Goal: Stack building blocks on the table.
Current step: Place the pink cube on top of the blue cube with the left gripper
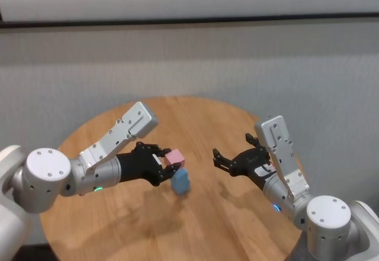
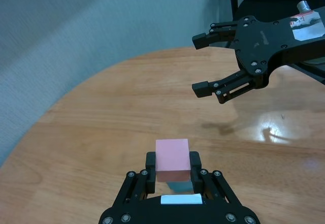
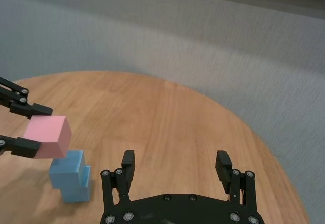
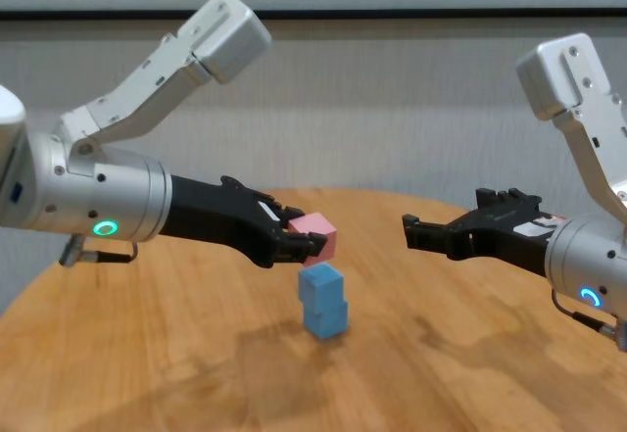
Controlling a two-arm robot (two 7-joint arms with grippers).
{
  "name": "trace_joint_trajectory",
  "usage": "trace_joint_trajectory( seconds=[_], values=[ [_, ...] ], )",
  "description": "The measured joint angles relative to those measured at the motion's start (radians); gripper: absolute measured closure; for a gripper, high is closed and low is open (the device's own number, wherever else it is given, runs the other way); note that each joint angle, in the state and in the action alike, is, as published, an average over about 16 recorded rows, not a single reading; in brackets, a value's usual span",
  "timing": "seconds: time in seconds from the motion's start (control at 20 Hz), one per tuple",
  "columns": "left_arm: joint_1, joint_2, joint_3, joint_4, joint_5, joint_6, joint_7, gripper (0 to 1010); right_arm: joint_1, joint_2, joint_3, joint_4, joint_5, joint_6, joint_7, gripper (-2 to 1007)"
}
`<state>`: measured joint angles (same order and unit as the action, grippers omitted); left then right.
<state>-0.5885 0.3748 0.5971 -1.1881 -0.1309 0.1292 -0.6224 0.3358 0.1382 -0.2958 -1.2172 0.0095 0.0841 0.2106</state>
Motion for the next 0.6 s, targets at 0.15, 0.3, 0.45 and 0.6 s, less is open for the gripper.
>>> trace_joint_trajectory(
  seconds=[0.15, 0.3, 0.45, 0.6],
  values=[
    [-0.007, -0.007, 0.006, 0.012, 0.001, -0.002, -0.001, 606, 0.000, 0.000, 0.000, 0.000, 0.000, 0.000, 0.000, 4],
    [-0.014, -0.013, 0.012, 0.022, 0.002, -0.004, -0.003, 606, 0.000, 0.000, 0.000, 0.000, 0.000, 0.000, 0.000, 4],
    [-0.019, -0.020, 0.016, 0.031, 0.002, -0.006, -0.004, 606, 0.000, 0.000, 0.000, 0.000, 0.000, 0.000, 0.000, 4],
    [-0.023, -0.025, 0.019, 0.039, 0.001, -0.005, -0.005, 606, 0.000, 0.000, 0.000, 0.000, 0.000, 0.000, 0.000, 4]
  ],
)
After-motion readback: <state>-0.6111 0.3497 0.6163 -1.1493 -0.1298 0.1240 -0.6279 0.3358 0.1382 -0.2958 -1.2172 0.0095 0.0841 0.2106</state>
